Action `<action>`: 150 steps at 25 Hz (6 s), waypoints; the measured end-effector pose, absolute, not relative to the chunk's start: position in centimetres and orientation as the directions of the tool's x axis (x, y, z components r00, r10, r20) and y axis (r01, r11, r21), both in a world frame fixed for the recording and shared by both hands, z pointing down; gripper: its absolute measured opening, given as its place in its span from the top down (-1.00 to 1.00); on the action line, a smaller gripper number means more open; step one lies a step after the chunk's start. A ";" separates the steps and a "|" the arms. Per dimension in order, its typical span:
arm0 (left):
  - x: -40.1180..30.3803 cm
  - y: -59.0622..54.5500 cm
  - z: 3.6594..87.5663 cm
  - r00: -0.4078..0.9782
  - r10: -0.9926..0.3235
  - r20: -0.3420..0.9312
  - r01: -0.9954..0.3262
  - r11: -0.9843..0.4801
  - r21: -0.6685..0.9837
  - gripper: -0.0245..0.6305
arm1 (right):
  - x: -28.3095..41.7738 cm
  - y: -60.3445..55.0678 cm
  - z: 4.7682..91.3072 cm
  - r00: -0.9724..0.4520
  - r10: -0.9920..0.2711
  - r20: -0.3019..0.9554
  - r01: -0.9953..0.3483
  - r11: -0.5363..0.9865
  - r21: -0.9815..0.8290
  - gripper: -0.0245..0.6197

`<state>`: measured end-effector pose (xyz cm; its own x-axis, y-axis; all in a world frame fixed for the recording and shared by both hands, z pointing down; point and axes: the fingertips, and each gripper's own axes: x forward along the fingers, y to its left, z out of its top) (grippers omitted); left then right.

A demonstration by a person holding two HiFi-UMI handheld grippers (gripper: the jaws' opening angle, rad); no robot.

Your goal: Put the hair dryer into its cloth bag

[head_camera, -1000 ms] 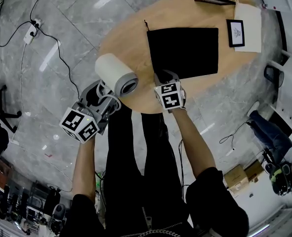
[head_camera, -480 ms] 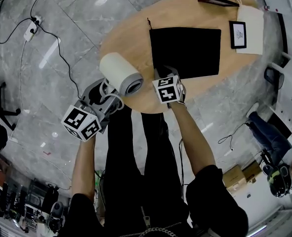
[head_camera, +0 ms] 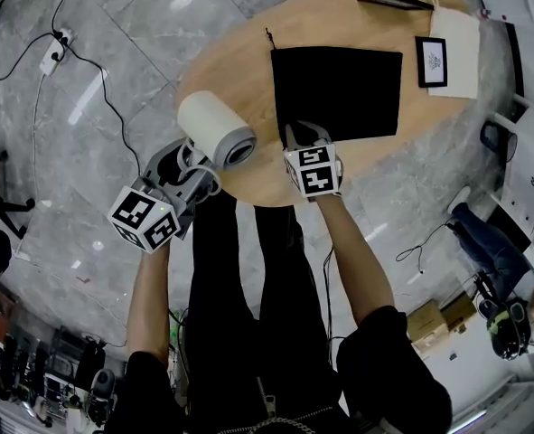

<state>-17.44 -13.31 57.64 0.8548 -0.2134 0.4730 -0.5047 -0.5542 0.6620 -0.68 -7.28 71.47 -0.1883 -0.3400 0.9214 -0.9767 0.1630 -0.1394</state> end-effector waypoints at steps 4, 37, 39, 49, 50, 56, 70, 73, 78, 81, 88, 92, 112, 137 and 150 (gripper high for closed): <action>-16.8 -13.4 57.6 0.857 -0.214 0.468 -0.501 -0.554 0.664 0.29 | -0.2 -7.3 71.3 -0.232 -0.348 0.908 -0.972 0.115 -0.204 0.84; -8.6 -12.3 66.9 0.415 -0.016 0.910 -0.261 -0.960 0.103 0.29 | 2.0 -7.7 62.4 -0.203 -0.631 0.749 -0.979 0.120 -0.164 0.84; -8.0 -12.0 67.2 0.399 -0.027 0.917 -0.244 -0.967 0.078 0.29 | 1.9 -7.6 62.1 -0.210 -0.635 0.743 -0.978 0.131 -0.165 0.84; -6.4 -10.8 68.4 0.356 0.019 0.934 -0.206 -0.974 0.098 0.29 | 0.8 -7.3 61.2 -0.262 -0.656 0.708 -0.964 0.215 -0.157 0.84; -6.3 -10.7 68.4 0.355 0.025 0.934 -0.202 -0.974 0.103 0.29 | 0.6 -7.3 61.3 -0.267 -0.654 0.708 -0.962 0.223 -0.156 0.84; -5.3 -10.7 68.5 0.356 0.027 0.934 -0.190 -0.977 0.101 0.29 | 0.2 -6.9 61.4 -0.285 -0.643 0.711 -0.956 0.249 -0.158 0.84; -2.2 -9.8 68.5 0.379 0.022 0.925 -0.171 -0.981 0.093 0.29 | -0.5 -6.2 61.4 -0.323 -0.630 0.707 -0.941 0.292 -0.170 0.84; -1.6 -9.5 68.4 0.389 0.020 0.921 -0.169 -0.981 0.093 0.29 | -0.5 -6.0 61.5 -0.327 -0.625 0.709 -0.939 0.299 -0.170 0.84; -1.3 -9.4 68.8 0.397 0.004 0.918 -0.175 -0.981 0.080 0.29 | -0.7 -5.9 61.6 -0.339 -0.619 0.709 -0.935 0.303 -0.182 0.84; -1.2 -9.3 69.0 0.404 -0.003 0.915 -0.183 -0.980 0.077 0.29 | -0.9 -5.9 61.7 -0.347 -0.617 0.707 -0.933 0.306 -0.190 0.84; -0.5 -8.9 70.1 0.432 -0.021 0.902 -0.201 -0.977 0.073 0.28 | -1.0 -5.2 63.1 -0.365 -0.579 0.730 -0.925 0.315 -0.213 0.84; -0.5 -8.7 70.6 0.452 -0.021 0.892 -0.194 -0.978 0.075 0.27 | -1.1 -5.0 63.6 -0.363 -0.567 0.740 -0.927 0.303 -0.222 0.84; -4.6 -7.6 73.5 0.410 0.060 0.910 -0.217 -0.963 0.162 0.12 | -1.0 -4.9 64.5 -0.364 -0.544 0.756 -0.926 0.300 -0.229 0.84; -3.0 -7.6 68.9 0.562 -0.095 0.822 -0.195 -0.981 0.020 0.25 | -0.3 -6.3 62.5 -0.345 -0.591 0.730 -0.932 0.308 -0.191 0.84; -1.1 -6.0 68.3 0.583 -0.044 0.811 -0.107 -0.994 0.023 0.25 | 0.3 -5.5 63.3 -0.316 -0.572 0.757 -0.944 0.272 -0.188 0.84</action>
